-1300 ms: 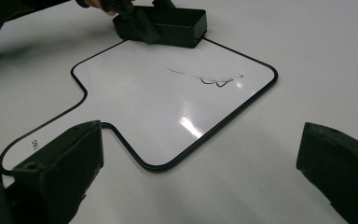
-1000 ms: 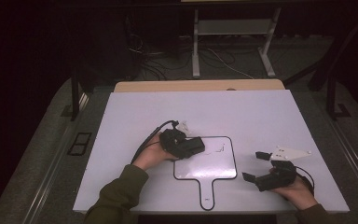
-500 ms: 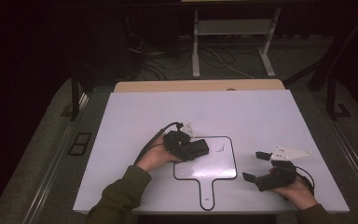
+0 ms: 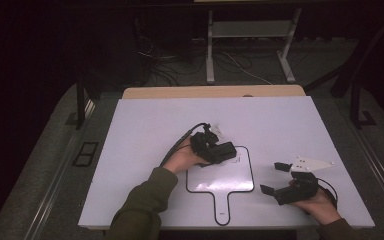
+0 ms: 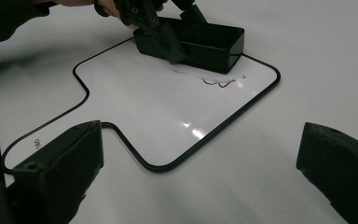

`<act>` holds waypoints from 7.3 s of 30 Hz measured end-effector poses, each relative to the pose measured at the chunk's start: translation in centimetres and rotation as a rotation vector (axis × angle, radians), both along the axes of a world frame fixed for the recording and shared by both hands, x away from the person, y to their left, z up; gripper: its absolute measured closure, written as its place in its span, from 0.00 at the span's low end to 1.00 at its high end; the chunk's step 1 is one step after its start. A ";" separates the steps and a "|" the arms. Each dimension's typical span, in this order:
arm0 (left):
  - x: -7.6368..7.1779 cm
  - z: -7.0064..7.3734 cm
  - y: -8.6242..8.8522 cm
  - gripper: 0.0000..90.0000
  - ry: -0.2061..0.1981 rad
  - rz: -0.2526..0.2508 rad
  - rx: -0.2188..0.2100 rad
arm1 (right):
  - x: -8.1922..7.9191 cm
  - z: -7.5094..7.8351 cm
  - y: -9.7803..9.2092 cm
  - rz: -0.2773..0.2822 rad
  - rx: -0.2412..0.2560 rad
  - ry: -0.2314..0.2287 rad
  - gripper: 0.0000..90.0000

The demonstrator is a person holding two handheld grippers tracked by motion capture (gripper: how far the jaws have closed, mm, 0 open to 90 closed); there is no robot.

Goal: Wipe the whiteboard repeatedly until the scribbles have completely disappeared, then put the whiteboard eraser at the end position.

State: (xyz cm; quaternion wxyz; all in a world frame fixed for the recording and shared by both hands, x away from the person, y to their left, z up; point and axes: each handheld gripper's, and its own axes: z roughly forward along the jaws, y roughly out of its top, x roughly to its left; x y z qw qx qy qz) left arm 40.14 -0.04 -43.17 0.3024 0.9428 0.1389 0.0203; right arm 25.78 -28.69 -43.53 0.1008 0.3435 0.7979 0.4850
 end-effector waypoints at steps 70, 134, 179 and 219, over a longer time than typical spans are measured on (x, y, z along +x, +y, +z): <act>2.0 -0.1 -6.1 0.44 -0.006 0.027 0.008 | 0.0 0.0 -0.2 0.010 -0.003 0.000 0.00; -2.1 1.3 1.6 0.44 0.032 0.043 -0.077 | -0.1 -0.1 0.0 0.016 -0.008 0.005 0.00; 11.6 -0.1 -0.3 0.44 -0.014 0.246 -0.017 | 0.0 -0.2 0.1 0.022 0.003 0.011 0.00; 7.1 2.7 2.8 0.26 -0.047 0.242 -0.243 | 0.6 -0.6 -0.4 0.012 0.003 0.013 0.00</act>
